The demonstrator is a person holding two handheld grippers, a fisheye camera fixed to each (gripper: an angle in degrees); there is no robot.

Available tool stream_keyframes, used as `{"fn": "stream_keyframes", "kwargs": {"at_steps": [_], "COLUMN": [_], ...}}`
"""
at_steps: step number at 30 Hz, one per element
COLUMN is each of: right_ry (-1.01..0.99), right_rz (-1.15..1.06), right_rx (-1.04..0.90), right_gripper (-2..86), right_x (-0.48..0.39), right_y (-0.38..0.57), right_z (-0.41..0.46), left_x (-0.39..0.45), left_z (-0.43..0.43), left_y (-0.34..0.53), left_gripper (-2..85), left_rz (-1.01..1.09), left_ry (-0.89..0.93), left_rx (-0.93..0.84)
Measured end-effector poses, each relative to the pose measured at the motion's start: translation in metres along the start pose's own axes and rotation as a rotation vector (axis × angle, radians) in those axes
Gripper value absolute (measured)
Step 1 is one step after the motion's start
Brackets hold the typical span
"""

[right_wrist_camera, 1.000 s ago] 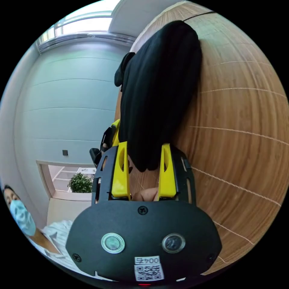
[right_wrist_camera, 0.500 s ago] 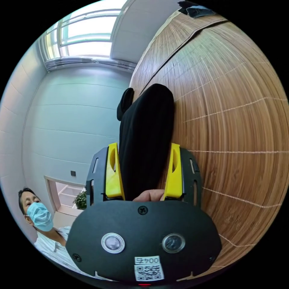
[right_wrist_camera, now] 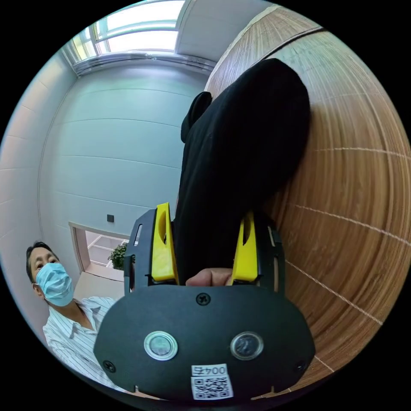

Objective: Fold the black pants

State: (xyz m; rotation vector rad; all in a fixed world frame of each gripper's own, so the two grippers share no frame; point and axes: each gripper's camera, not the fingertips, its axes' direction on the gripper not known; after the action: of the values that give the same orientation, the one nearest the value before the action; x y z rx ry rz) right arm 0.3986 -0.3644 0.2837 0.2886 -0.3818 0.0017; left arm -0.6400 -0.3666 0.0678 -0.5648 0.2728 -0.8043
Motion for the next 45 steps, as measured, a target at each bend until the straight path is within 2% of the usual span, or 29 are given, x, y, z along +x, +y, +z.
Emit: {"fn": "stream_keyframes", "kwargs": {"at_steps": [4, 6, 9, 11, 13, 19, 26, 30, 32, 33, 35, 36, 37, 45], "right_ry": [0.039, 0.142, 0.396, 0.573, 0.643, 0.722, 0.772, 0.773, 0.721, 0.699, 0.626, 0.578, 0.474, 0.372], "right_rz": [0.077, 0.039, -0.188, -0.416, -0.550, -0.845, -0.981, -0.851, -0.666, -0.599, -0.237, -0.182, -0.150, -0.145], "right_rx": [0.017, 0.017, 0.032, 0.024, 0.031, 0.046, 0.085, 0.212, 0.312, 0.321, 0.280, 0.288, 0.333, 0.382], "right_gripper": [17.0, 14.7, 12.0, 11.2, 11.0, 10.8, 9.9, 9.8, 10.8, 11.5, 14.0, 14.2, 14.4, 16.5], "right_x": [-0.008, -0.025, -0.079, -0.122, -0.146, -0.204, -0.238, -0.228, -0.201, -0.190, -0.141, -0.133, -0.126, -0.134], "right_y": [-0.024, -0.033, -0.038, -0.038, -0.038, -0.075, -0.172, -0.237, -0.289, -0.304, -0.357, -0.363, -0.364, -0.293], "right_z": [0.030, 0.044, 0.075, 0.107, 0.128, 0.203, 0.276, 0.281, 0.275, 0.274, 0.266, 0.259, 0.244, 0.218], "left_x": [0.000, 0.001, 0.001, -0.001, -0.002, -0.001, -0.022, -0.024, -0.029, -0.030, -0.034, -0.035, -0.037, -0.049], "left_z": [-0.006, -0.008, -0.014, -0.022, -0.029, -0.065, -0.073, -0.076, -0.079, -0.080, -0.083, -0.084, -0.086, -0.096], "left_y": [-0.007, -0.010, -0.014, -0.017, -0.018, -0.014, -0.027, -0.035, -0.039, -0.040, -0.043, -0.044, -0.046, -0.055], "left_gripper": [7.6, 7.5, 7.3, 7.2, 7.1, 6.6, 5.6, 5.0, 4.8, 4.8, 4.5, 4.4, 4.2, 2.6], "left_rz": [-0.007, -0.012, -0.020, -0.043, -0.066, -0.106, -0.204, -0.199, -0.215, -0.218, -0.224, -0.225, -0.229, -0.242], "left_ry": [-0.004, -0.009, -0.021, -0.031, -0.048, -0.158, -0.114, -0.116, -0.108, -0.105, -0.098, -0.096, -0.093, -0.083], "left_rx": [0.004, 0.011, 0.029, 0.062, 0.104, 0.341, 0.325, 0.306, 0.302, 0.300, 0.297, 0.298, 0.295, 0.284]}}
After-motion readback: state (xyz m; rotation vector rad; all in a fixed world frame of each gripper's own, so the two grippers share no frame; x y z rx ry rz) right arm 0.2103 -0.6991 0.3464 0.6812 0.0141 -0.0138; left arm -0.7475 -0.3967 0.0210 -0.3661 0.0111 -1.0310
